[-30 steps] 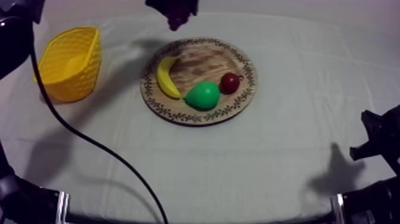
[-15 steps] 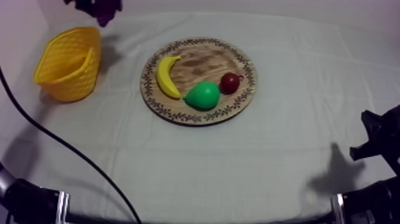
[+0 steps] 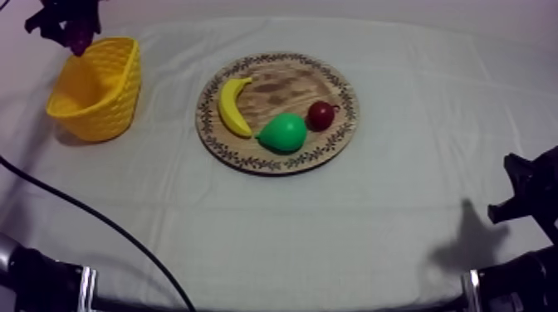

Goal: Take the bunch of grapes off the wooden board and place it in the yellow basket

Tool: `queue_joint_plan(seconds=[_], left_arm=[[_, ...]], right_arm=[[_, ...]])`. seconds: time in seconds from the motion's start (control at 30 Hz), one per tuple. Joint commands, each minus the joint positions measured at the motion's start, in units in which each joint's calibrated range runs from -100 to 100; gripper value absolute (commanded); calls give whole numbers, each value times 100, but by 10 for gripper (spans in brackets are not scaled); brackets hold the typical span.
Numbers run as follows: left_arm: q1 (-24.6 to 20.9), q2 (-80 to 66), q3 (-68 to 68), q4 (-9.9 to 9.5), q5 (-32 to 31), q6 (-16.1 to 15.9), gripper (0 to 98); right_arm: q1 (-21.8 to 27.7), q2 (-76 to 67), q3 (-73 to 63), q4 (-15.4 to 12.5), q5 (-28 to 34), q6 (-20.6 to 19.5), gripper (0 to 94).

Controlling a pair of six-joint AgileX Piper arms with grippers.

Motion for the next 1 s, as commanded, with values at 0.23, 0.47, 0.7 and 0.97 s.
queue_joint_plan(seconds=[0.23,0.47,0.7,0.97], left_arm=[[-59,79,86,56,4,-12,573],[-108,562,31,225,4,-54,605],[-201,1107,40,360,-68,-89,665],[-310,1432,4,452,-284,-122,914]], right_arm=[[0,0,0,-1,2,-1,3],[0,0,0,-1,2,-1,3],[0,0,0,-1,2,-1,3],[0,0,0,-1,2,-1,3]])
